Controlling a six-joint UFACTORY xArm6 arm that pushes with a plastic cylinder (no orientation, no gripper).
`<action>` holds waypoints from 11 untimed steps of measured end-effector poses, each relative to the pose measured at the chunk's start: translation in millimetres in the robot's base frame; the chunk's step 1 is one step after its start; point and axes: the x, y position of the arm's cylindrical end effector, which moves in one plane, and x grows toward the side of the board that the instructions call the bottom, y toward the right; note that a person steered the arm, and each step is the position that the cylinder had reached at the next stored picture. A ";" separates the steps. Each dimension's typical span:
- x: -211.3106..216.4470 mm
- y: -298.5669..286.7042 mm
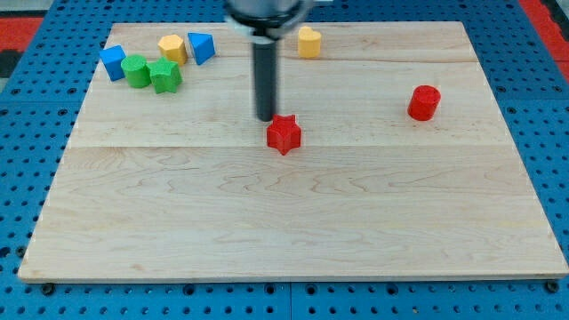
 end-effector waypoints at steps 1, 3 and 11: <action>11.6 -21.8; 57.0 110.1; 9.3 107.7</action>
